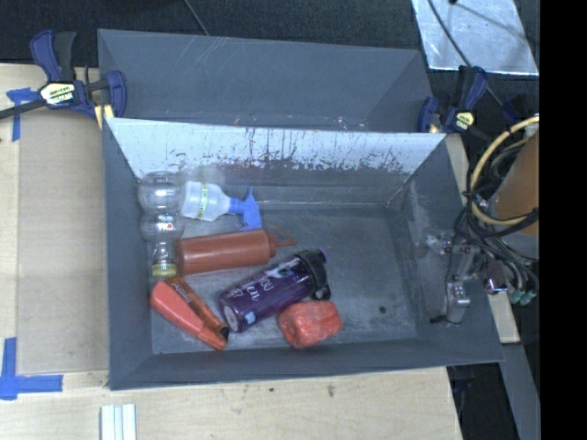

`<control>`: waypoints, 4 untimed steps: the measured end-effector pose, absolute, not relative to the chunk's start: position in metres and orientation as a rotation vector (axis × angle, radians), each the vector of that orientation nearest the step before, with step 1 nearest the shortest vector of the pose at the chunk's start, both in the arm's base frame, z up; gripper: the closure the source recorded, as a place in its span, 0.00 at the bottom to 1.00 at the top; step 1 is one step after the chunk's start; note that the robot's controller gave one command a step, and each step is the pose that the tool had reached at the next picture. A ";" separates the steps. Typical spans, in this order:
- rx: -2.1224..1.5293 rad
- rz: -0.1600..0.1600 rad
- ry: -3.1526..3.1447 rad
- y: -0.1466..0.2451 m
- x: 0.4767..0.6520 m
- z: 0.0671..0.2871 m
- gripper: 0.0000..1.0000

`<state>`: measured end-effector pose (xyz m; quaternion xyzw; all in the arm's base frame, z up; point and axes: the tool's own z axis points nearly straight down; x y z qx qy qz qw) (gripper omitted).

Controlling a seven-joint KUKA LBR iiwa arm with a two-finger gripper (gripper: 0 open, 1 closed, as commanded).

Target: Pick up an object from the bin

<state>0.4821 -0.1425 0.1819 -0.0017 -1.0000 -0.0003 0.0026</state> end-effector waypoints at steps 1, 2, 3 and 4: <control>0.000 0.002 -3.145 -0.142 0.484 0.186 0.00; -0.023 0.003 -3.151 -0.085 0.513 0.124 0.00; 0.029 -0.007 -3.142 -0.055 0.513 0.086 0.00; -0.055 0.001 -3.143 -0.050 0.531 0.077 0.00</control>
Offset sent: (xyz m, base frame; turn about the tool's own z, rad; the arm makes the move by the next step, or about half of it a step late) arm 0.0414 0.0864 -0.0906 0.0099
